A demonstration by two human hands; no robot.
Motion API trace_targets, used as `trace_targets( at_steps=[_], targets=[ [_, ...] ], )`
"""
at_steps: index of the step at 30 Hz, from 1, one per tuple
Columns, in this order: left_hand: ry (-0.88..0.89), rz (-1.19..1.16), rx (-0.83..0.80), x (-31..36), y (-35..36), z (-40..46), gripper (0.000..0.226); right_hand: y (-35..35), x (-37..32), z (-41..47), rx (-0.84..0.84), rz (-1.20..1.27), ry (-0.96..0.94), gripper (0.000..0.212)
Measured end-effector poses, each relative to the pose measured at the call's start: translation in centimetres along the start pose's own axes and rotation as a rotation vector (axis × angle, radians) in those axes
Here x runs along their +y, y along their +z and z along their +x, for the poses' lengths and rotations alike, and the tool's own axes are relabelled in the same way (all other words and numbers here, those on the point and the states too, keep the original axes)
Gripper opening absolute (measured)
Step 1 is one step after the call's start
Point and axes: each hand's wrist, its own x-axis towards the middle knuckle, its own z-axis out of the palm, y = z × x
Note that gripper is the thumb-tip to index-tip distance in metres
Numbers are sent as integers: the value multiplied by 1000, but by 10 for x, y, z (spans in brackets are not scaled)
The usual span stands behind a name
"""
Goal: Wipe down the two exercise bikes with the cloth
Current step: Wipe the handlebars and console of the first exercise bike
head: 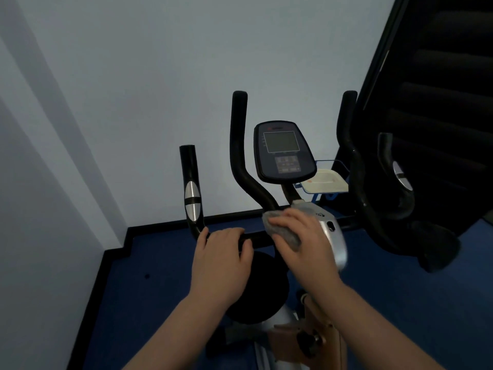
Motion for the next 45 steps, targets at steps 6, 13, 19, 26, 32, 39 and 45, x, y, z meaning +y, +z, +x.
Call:
trace_targets(
  at_steps=[6,13,19,26,32,39,45],
  targets=[
    [9,-2,-1,-1,-1,1,38,-18,2,6,-69,13,-149,20],
    [4,5,-11,-1,1,1,39,4,0,-32,88,140,62,27],
    [5,10,-9,-1,0,3,38,-19,-7,11,29,129,68,19],
    [1,-19,-10,-2,1,-2,38,8,-16,-17,122,24,100,24],
    [4,-23,-3,-1,1,1,38,-19,-5,16,52,195,87,23],
    [5,-36,10,-1,1,0,37,11,-12,-3,64,93,69,26],
    [2,-38,21,-2,1,1,38,-10,-7,28,7,179,67,27]
  ],
)
